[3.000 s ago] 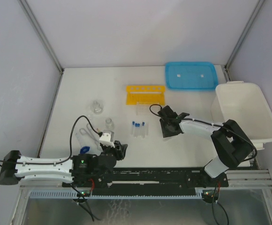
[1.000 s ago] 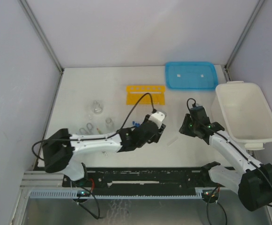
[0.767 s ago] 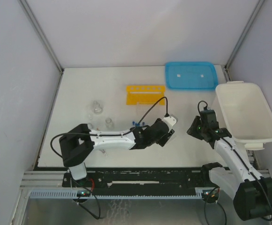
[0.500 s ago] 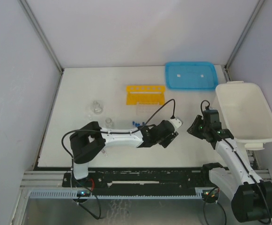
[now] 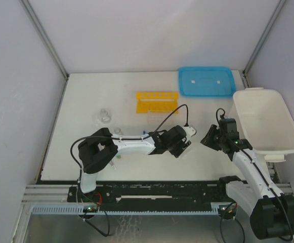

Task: Organize the chemistry lab equipment
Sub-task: Pick up the test tube at the center of the board.

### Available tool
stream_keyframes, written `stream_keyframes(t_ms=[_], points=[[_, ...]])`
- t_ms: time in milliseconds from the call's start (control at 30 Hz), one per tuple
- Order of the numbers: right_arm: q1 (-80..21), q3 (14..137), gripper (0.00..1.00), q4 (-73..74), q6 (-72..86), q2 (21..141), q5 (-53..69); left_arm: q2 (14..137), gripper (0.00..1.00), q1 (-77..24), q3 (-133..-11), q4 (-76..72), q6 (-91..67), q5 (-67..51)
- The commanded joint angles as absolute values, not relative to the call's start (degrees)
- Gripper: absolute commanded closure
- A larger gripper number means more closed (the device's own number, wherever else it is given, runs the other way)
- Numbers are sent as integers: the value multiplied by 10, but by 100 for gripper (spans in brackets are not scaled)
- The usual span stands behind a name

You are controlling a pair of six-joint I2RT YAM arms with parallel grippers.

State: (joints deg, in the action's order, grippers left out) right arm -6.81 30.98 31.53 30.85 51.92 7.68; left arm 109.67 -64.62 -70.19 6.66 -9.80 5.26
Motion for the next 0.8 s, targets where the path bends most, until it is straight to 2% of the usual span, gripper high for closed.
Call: stream_keyframes(t_ms=[0, 767], points=[[-66, 313, 69, 290, 300, 515, 78, 1113, 49, -646, -737, 57, -88, 16], [-66, 310, 69, 287, 299, 514, 83, 1123, 51, -646, -743, 49, -98, 0]])
